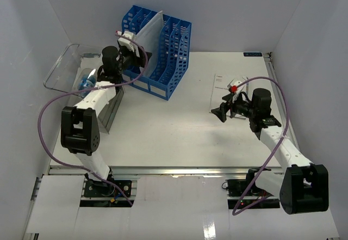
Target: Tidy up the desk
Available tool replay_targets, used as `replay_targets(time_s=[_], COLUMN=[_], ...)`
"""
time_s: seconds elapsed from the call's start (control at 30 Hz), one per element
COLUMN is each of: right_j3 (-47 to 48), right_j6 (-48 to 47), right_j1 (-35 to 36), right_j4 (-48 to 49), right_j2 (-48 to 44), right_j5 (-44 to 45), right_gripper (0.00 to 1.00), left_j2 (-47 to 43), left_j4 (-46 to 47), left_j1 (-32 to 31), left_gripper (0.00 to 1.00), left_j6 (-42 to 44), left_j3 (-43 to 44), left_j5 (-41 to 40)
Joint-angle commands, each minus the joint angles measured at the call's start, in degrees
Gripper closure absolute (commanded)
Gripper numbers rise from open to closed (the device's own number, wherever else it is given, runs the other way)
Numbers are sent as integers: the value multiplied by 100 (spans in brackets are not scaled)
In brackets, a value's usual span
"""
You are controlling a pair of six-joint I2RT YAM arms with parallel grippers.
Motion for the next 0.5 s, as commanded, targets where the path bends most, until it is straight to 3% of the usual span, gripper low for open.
replay_targets(time_s=[0.0,0.23,0.37,0.47], right_j3=[279,687,992,1399], right_j6=[986,2067,2321,2664], right_j1=[-234,-276,-540,-991], right_j4=[103,-113,-312,-532], right_j2=[348,808,1177,1664], right_j5=[905,3572,4117,3862], right_gripper=[10,10,10,9], left_j2=[-1119,-2769,-4028,-4837], left_j4=[161,-841,-1460,-1961], left_j1=[16,16,16,16], left_gripper=[9,2,2,2], left_j6=[-149,-451,-975,-1472], left_j3=[-258,-728,-1479,-2103], left_j5=[-394,-507,-397,-233])
